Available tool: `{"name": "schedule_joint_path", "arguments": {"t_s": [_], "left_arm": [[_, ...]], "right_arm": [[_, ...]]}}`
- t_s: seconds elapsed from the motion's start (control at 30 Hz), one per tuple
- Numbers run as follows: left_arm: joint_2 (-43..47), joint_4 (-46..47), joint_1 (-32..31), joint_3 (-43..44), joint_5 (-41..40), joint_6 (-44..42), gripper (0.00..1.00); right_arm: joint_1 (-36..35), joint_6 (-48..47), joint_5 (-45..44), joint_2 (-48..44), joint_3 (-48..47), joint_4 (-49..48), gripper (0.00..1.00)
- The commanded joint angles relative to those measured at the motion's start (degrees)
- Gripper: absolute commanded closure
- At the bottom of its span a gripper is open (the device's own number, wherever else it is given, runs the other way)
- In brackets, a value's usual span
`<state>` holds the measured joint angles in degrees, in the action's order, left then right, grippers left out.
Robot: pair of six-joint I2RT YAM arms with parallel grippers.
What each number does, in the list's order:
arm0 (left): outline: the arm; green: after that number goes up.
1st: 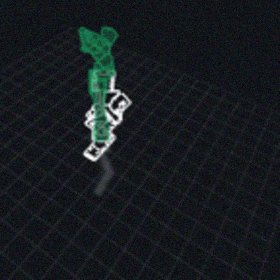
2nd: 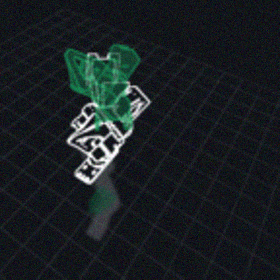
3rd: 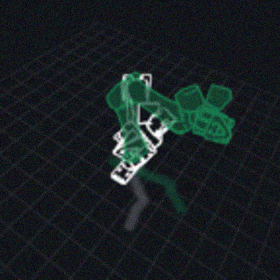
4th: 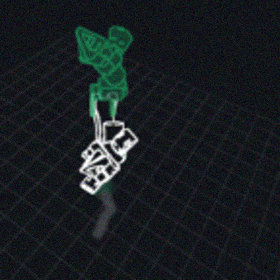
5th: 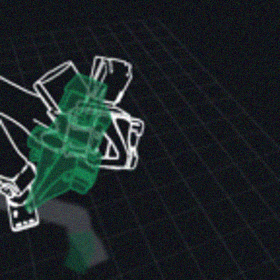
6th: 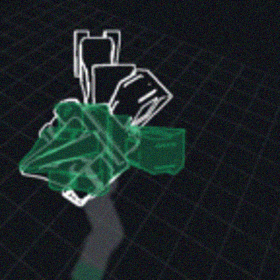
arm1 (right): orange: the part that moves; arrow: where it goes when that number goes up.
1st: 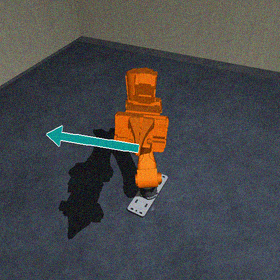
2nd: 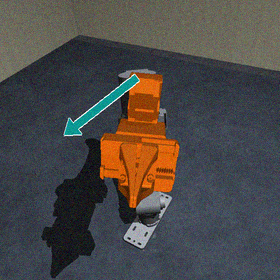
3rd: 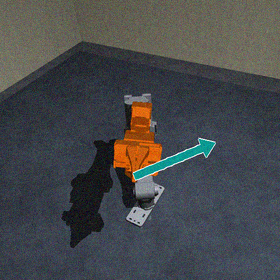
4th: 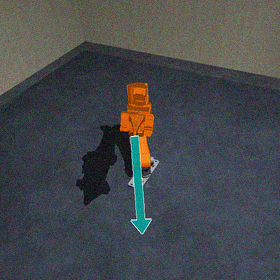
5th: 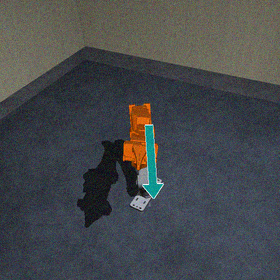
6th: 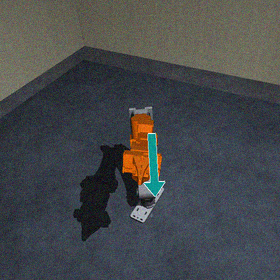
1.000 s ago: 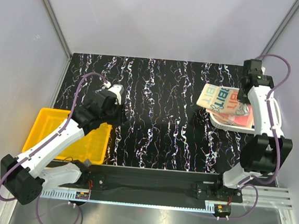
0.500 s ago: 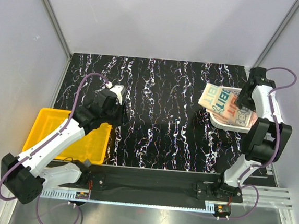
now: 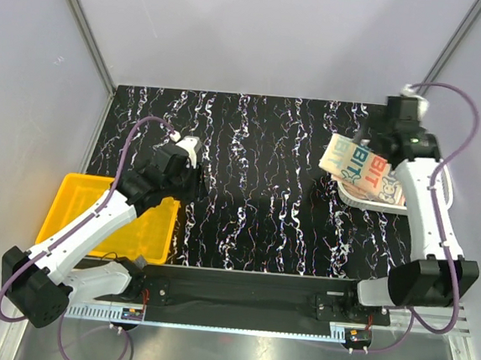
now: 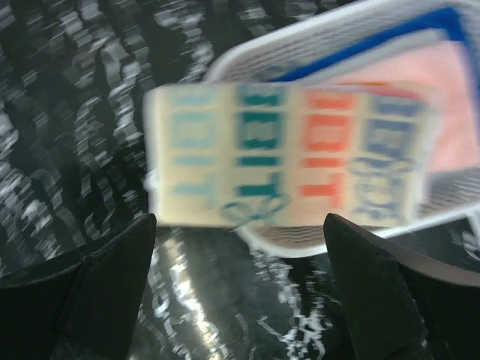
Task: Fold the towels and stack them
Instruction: Neatly place the folded towel into the bin
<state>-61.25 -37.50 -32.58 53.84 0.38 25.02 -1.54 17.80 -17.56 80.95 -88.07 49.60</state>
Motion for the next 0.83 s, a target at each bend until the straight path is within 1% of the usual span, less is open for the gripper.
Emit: {"name": "schedule_joint_path", "arguments": {"t_s": [0.0,0.03,0.13,0.17,0.2,0.27,0.4,0.5,0.6,0.8], "left_arm": [[0.96,1.55,-0.12,3.19,-2.22,-0.76,0.57],[1.22,1.46,-0.12,3.63,-3.19,-0.84,0.56],[1.84,1.28,-0.03,3.90,-5.12,-0.67,0.55],[2.10,1.37,-0.03,3.81,-5.65,-0.58,0.55],[2.28,1.46,-0.03,3.72,-6.18,-0.41,0.55],[2.45,1.90,-0.03,3.20,-7.50,0.21,0.54],[2.72,1.73,-0.03,2.32,-8.91,1.09,0.54],[3.51,1.02,-0.03,1.18,-10.40,1.44,0.54],[4.65,0.41,-0.03,0.39,-11.37,1.53,0.54],[5.35,-0.38,-0.12,0.56,-11.54,1.35,0.54]], "right_arm": [[-10.57,3.29,1.47,-2.54,2.81,-6.25,0.00],[-14.16,3.99,2.35,-3.51,4.56,-7.67,0.00],[-19.53,6.10,6.22,-5.53,8.52,-13.29,0.00],[-23.21,6.63,6.40,-5.88,9.58,-14.78,0.00],[-25.33,7.07,7.01,-6.15,11.76,-17.84,0.00],[-29.11,7.77,8.24,-6.94,13.71,-20.15,0.00],[-30.36,8.83,12.36,-9.40,21.07,-27.87,0.00],[-30.36,8.92,10.63,-10.98,23.73,-29.73,0.00],[-30.36,8.48,8.87,-11.25,23.91,-29.13,0.00],[-30.36,7.95,8.87,-12.39,24.79,-30.62,0.00]]}}
